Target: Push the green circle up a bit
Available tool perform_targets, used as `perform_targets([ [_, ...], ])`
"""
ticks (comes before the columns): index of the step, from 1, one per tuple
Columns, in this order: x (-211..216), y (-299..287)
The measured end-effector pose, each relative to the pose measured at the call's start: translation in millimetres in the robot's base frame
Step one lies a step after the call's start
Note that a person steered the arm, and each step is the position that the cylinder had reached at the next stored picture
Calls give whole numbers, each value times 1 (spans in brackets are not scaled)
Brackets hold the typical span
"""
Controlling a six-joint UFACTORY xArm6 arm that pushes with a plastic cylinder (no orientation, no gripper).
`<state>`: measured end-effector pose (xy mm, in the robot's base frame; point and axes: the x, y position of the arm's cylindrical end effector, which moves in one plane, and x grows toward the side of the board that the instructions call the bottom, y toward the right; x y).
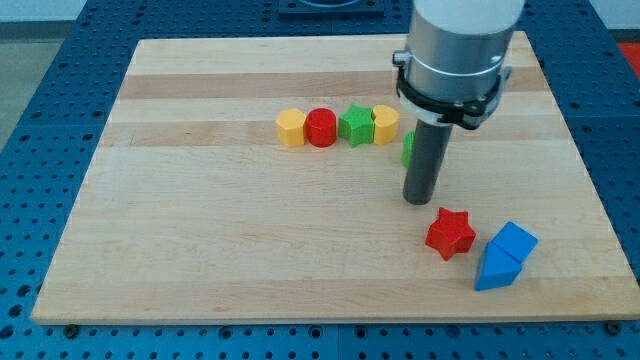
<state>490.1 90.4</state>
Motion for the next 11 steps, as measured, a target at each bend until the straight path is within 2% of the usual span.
perform_targets([
  [3,-40,-2],
  [11,-62,21],
])
